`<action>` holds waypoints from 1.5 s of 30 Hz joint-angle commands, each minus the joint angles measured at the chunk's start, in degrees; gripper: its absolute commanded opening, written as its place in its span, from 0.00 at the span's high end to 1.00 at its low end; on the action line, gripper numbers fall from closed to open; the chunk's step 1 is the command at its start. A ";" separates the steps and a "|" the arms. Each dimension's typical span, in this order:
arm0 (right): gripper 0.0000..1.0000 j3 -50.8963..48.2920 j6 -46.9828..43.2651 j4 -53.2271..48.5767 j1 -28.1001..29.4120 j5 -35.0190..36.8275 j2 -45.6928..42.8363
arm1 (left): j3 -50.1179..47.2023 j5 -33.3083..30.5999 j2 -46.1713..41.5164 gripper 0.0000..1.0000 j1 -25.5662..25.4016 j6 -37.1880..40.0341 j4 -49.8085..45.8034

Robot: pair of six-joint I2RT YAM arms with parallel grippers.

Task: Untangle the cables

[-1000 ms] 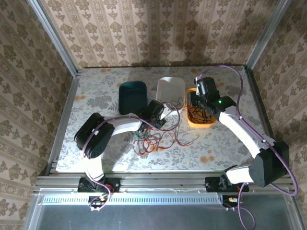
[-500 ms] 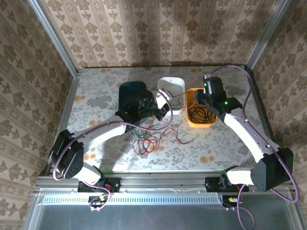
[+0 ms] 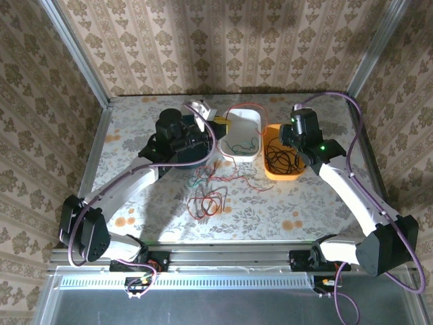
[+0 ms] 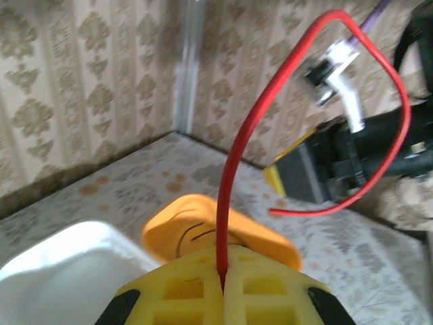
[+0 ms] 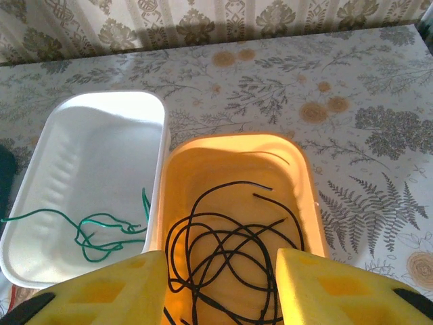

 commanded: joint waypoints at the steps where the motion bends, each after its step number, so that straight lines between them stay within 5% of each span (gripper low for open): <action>1: 0.53 -0.72 1.59 0.87 -0.07 2.77 -0.98 | 2.24 10.96 -1.22 1.00 1.51 -8.69 7.65; 12: 0.53 0.76 1.37 0.95 -0.05 2.85 0.13 | 0.82 23.62 2.14 1.00 8.37 -38.19 39.18; 15: 0.53 1.23 1.37 1.03 -0.06 2.86 0.35 | 1.31 28.74 4.78 1.00 8.90 -40.47 38.45; 18: 0.53 1.39 1.36 1.04 -0.07 2.99 0.32 | -0.83 28.98 5.99 1.00 8.68 -32.98 27.38; 22: 0.52 0.83 1.23 1.04 -0.10 3.21 -0.37 | -6.61 18.49 3.27 1.00 8.72 -22.61 20.13; 30: 0.52 0.33 1.51 0.95 -0.13 1.63 0.27 | -6.29 3.09 -1.01 1.00 12.87 -15.88 13.75; 37: 0.52 -0.10 2.02 1.48 -0.11 -0.35 1.63 | -1.98 -18.95 1.56 1.00 17.15 -7.01 1.96; 45: 0.52 1.16 2.03 0.96 -0.12 -2.14 3.06 | 3.93 -26.03 15.08 1.00 19.96 -3.59 0.23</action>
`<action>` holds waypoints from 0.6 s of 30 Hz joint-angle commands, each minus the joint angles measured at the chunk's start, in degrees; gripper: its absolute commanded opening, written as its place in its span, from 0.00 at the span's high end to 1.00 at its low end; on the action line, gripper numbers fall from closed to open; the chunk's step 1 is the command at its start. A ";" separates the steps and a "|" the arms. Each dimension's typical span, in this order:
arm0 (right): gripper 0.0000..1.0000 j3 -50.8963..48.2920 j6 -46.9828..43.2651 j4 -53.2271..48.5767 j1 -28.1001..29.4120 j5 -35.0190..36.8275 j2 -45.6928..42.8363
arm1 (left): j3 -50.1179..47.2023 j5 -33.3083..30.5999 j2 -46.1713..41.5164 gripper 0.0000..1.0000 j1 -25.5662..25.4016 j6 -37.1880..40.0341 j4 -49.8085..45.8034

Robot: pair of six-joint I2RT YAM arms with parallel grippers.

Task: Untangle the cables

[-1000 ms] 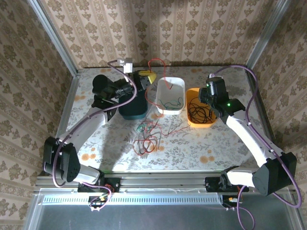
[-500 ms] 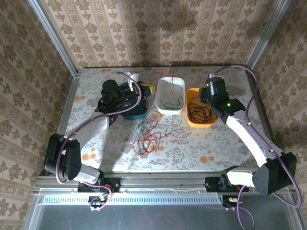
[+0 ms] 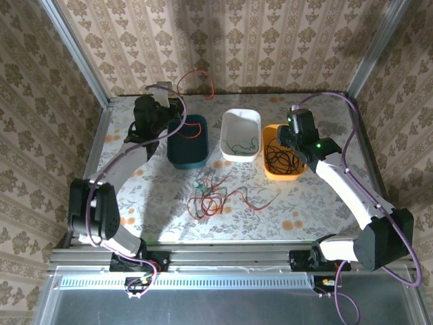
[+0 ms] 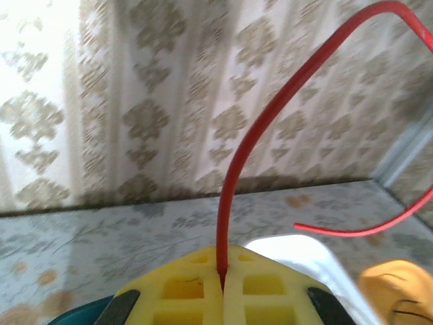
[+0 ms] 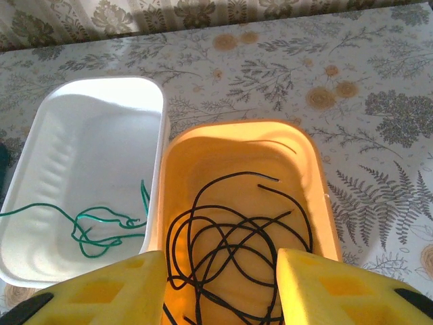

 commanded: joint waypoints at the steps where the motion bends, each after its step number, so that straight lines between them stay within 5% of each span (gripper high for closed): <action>1: 0.52 1.37 0.66 0.47 -0.07 -1.15 0.40 | 0.68 -6.54 5.02 1.00 1.22 1.72 -3.33; 8: 0.52 0.60 -0.58 -0.53 -0.09 -1.13 -0.52 | -4.74 -15.86 7.79 1.00 1.11 -0.48 -5.40; 18: 0.52 0.86 0.46 0.06 -0.07 -1.98 0.26 | -0.99 -16.04 5.72 1.00 -0.23 -1.89 -24.00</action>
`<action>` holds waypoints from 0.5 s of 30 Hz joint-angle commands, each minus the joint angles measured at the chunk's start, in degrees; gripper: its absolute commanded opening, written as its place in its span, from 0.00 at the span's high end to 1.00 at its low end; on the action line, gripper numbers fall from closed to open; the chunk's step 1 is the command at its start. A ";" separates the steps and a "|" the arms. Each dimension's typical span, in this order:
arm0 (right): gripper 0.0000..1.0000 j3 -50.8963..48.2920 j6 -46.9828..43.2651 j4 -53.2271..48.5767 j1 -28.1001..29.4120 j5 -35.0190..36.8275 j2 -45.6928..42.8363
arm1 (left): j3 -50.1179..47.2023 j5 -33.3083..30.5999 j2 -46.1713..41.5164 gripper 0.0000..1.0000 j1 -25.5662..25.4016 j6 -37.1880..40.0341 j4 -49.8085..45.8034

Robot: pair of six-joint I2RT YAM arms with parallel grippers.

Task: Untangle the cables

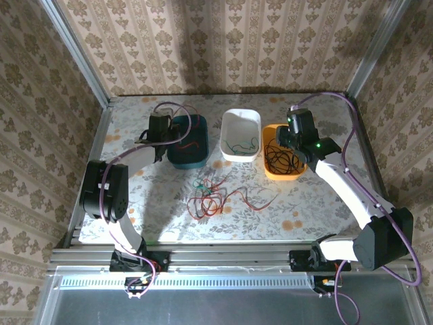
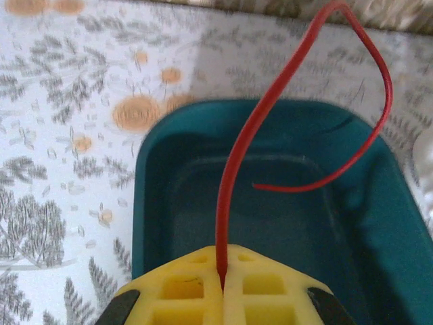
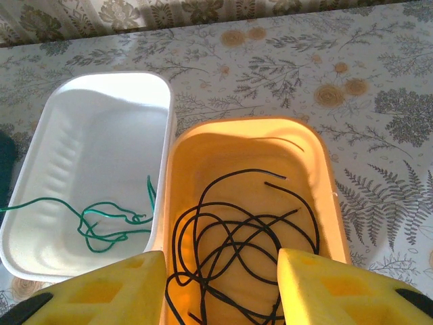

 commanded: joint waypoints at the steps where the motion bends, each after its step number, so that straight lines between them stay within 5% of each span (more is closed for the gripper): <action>1: 0.52 0.86 0.64 0.16 -0.13 -0.88 0.20 | 3.51 -0.49 -2.24 1.00 -0.26 -2.20 -10.15; 6: 0.52 1.03 0.44 0.07 -0.08 -1.34 0.28 | 6.21 1.55 -1.32 0.98 -0.38 -2.45 -15.59; 10: 0.52 1.63 -0.03 -0.01 -0.10 -2.13 0.49 | 9.21 4.22 -0.30 0.46 -0.60 -3.06 -16.73; 15: 0.52 2.53 -0.47 -0.69 0.20 -3.87 1.35 | 9.56 4.77 -2.99 0.23 -2.27 2.04 -12.57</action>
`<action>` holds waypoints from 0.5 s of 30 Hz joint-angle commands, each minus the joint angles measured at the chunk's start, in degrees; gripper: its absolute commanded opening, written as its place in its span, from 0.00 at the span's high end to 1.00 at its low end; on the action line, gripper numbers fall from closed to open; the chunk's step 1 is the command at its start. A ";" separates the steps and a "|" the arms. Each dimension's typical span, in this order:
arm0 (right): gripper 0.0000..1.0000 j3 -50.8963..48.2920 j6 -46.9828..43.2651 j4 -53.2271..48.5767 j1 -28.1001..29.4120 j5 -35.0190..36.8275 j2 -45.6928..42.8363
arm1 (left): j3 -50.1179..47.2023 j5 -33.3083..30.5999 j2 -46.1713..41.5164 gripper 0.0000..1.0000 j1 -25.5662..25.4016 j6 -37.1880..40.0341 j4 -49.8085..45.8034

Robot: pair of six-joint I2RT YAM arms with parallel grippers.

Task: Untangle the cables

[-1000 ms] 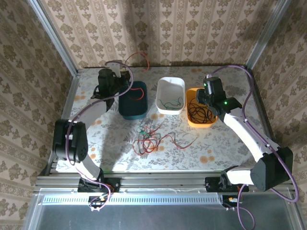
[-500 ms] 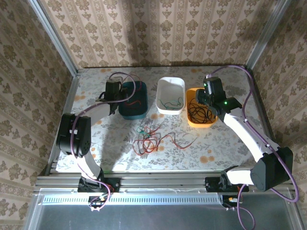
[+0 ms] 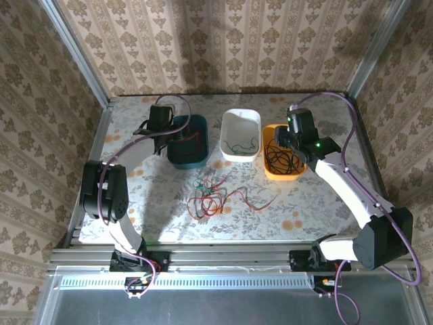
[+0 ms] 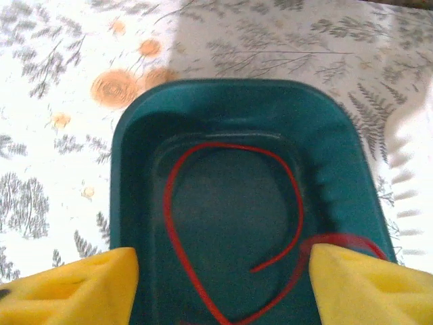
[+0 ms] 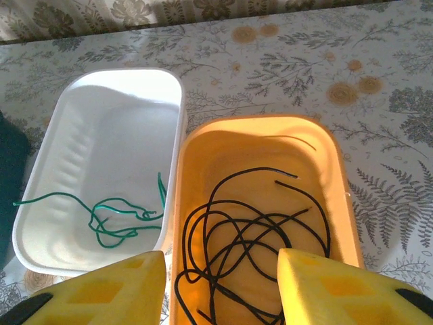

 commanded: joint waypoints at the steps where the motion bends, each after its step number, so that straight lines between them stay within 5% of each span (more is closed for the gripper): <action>1: 0.51 2.07 -0.41 -0.63 0.44 -2.03 0.86 | 0.72 0.41 -4.01 0.21 -2.14 5.32 1.04; 5: 0.51 1.49 -1.15 -0.37 1.35 -3.18 1.22 | -1.34 3.64 -8.41 0.19 -5.93 15.58 -1.26; 10: 0.51 1.13 -1.09 -0.24 1.62 -3.46 2.27 | -5.16 24.84 -12.05 0.19 -13.42 27.38 -12.66; 15: 0.51 1.09 -0.75 0.16 1.53 -3.36 2.80 | -8.26 22.18 -11.51 0.18 -21.50 34.21 -19.34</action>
